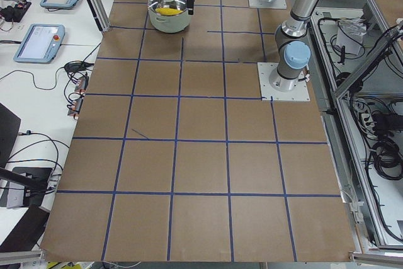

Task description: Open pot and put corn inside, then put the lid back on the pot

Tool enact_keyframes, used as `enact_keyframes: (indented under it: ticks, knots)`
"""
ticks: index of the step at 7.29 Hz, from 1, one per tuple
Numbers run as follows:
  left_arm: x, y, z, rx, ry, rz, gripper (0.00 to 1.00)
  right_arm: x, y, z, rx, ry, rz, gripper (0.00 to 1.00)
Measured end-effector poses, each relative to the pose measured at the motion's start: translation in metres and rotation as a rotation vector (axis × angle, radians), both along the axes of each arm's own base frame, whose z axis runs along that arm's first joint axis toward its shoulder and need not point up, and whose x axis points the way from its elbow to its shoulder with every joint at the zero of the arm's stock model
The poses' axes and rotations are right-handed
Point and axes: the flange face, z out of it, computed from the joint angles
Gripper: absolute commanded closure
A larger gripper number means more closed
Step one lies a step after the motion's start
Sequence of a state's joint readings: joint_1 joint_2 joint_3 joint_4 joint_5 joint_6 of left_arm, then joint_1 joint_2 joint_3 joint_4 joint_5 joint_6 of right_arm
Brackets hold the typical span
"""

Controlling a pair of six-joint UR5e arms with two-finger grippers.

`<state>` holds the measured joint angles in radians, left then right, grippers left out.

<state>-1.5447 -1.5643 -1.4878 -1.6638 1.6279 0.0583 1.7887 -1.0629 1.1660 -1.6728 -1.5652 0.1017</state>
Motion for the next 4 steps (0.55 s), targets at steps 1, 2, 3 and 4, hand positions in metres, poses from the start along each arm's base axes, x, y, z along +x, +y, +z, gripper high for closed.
enact_keyframes:
  ticks: [1, 2, 3, 4]
  knots:
    - [0.0, 0.001, 0.0, 0.0, -0.001, 0.0, 0.0, -0.015, 0.0, 0.022, -0.027, 0.0, -0.001, 0.0]
    - [0.0, 0.002, -0.001, 0.002, -0.001, 0.0, 0.0, -0.037, -0.001, 0.042, -0.05, -0.001, -0.005, 0.0]
    - [0.0, 0.003, -0.002, 0.002, -0.001, -0.001, 0.0, -0.058, 0.002, 0.057, -0.066, -0.001, -0.005, 0.0]
    - [-0.001, 0.003, -0.002, 0.002, -0.001, -0.001, 0.0, -0.071, 0.012, 0.069, -0.077, 0.0, -0.009, 0.0]
